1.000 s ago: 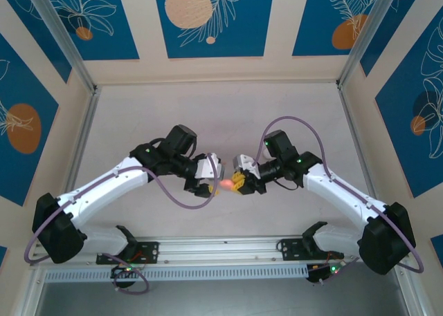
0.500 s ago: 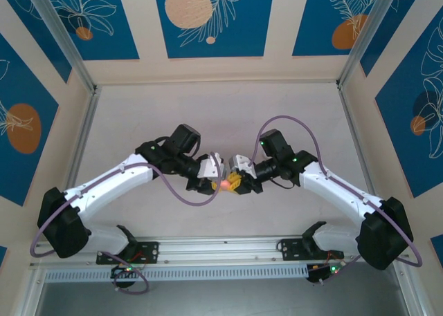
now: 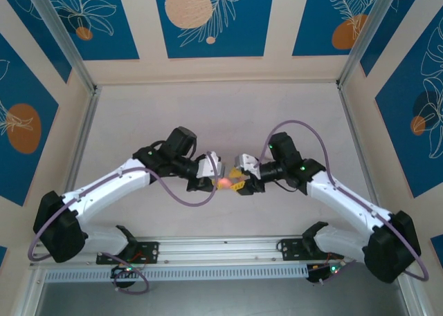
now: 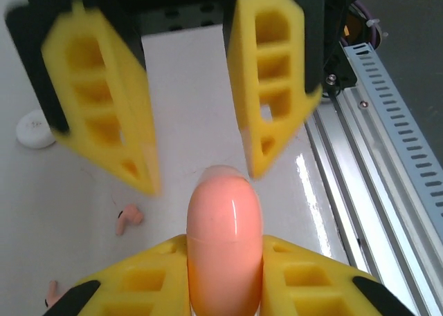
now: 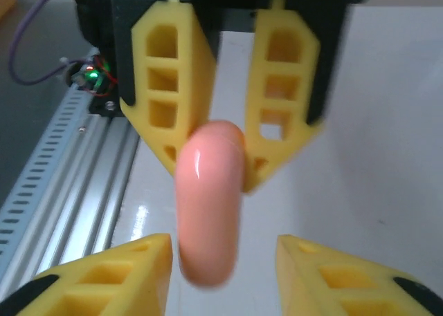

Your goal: Insert wireless bluetooth earbuds into charging case

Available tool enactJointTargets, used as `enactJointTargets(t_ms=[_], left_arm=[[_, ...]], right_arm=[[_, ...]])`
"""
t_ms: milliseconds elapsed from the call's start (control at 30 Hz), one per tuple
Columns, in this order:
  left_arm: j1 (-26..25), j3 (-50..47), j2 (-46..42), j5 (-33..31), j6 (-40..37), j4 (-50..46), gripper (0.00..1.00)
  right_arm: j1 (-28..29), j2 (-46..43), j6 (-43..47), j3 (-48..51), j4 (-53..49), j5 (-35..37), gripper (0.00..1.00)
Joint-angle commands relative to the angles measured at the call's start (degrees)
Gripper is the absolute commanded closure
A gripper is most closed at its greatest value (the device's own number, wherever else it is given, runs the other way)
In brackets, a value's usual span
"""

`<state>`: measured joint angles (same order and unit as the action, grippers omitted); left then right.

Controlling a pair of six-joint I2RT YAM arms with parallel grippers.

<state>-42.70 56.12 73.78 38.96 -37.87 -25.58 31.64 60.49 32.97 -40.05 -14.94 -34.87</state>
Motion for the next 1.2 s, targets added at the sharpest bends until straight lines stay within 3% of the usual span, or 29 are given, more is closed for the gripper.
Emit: enactJointTargets(t_ms=[0, 133, 233, 467, 667, 967, 1167], left_arm=[[1.6, -6.6, -3.5, 4.9, 8.7, 17.7, 0.77], [1.9, -15.3, -5.4, 6.1, 19.6, 38.4, 0.77], [1.9, -18.5, -4.7, 6.8, 24.9, 47.7, 0.77], [1.8, -19.7, -2.8, 8.8, 29.2, 54.9, 0.77], [1.9, -20.0, -2.4, 9.6, 30.5, 56.9, 0.77], [1.8, -20.1, -1.6, 10.3, 31.9, 58.5, 0.77], [1.8, -20.1, -1.5, 10.3, 31.8, 58.1, 0.73]], right_arm=[[-3.1, -6.1, -8.6, 6.3, 12.5, 0.7, 0.47], [-7.3, -12.2, -14.8, 12.8, 21.5, -3.7, 0.37], [-8.6, -13.5, -16.3, 13.7, 22.5, -6.6, 0.35], [-8.4, -10.2, -16.8, 11.5, 22.8, -13.2, 0.35], [-7.4, -7.3, -16.8, 10.0, 24.2, -14.0, 0.37], [-6.7, -4.3, -16.9, 8.0, 25.4, -14.7, 0.54], [-6.4, -2.9, -15.8, 6.6, 24.0, -14.9, 0.78]])
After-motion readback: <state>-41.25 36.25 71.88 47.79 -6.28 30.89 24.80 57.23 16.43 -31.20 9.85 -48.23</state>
